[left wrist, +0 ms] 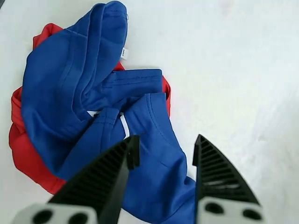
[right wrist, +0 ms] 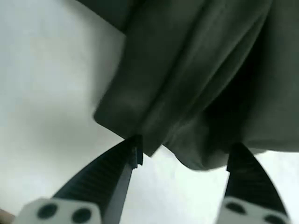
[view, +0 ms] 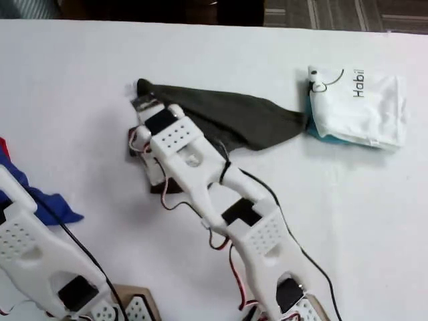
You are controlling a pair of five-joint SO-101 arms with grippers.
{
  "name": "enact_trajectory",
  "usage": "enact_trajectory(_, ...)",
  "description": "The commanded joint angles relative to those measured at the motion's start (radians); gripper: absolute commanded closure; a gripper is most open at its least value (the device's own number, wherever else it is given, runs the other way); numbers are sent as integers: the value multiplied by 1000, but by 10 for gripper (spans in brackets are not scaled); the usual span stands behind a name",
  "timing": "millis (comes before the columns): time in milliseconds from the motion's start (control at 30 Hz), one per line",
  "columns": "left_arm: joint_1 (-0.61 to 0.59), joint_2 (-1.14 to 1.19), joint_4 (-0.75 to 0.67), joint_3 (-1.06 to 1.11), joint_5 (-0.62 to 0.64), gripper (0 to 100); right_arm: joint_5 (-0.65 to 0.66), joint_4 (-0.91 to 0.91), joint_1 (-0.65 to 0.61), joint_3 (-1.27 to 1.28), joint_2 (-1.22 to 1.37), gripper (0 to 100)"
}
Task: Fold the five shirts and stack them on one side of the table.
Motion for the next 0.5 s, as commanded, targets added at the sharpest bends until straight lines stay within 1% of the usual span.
enact_trajectory(0,-11,-15,8,-35,-6,790,-11,16,-25,-118,-7,709)
enact_trajectory(233,-17,29,8,-44,-5,790,-14,50,-74,-127,84,709)
enact_trajectory(467,-17,29,8,-44,-6,790,-15,71,-70,-133,214,710)
